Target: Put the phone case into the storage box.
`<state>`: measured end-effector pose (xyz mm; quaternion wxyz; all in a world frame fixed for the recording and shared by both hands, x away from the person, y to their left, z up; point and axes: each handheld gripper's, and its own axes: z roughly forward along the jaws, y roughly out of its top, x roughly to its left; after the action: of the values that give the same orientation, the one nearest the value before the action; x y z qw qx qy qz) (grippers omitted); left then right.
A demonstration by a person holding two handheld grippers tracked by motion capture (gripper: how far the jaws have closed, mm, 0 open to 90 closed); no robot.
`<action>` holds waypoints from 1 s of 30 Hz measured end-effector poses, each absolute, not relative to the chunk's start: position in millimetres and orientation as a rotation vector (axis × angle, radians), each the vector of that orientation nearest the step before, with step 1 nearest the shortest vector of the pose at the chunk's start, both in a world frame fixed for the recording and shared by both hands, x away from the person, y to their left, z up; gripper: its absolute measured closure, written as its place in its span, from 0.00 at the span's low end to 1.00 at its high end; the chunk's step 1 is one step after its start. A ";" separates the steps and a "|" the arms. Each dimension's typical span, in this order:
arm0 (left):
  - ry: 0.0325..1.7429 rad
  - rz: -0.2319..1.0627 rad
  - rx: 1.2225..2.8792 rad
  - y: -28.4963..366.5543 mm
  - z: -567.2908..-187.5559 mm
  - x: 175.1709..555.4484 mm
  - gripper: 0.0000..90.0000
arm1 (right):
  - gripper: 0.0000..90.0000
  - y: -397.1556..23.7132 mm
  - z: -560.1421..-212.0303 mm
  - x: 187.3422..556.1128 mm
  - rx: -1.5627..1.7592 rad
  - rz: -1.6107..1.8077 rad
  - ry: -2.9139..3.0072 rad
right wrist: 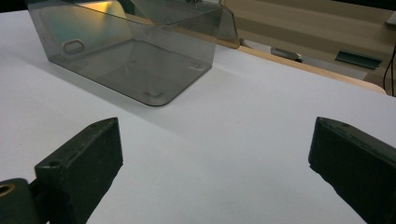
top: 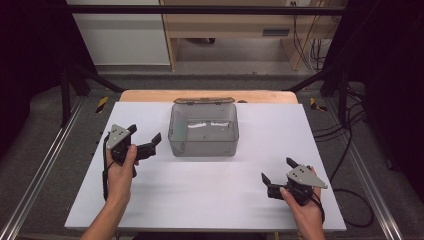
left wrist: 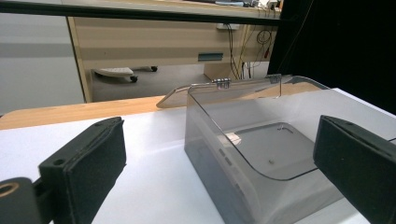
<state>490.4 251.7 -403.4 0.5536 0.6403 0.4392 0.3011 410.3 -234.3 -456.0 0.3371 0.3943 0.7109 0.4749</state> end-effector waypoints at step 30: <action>1.099 0.735 1.472 317.6 -429.9 456.0 0.02 | 0.04 -233.4 -457.1 410.7 1.027 1.225 1.859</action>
<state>456.0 317.6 -429.9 0.5491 0.6218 0.4642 0.3105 410.7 -233.4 -457.1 0.3381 0.3942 0.7137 0.4701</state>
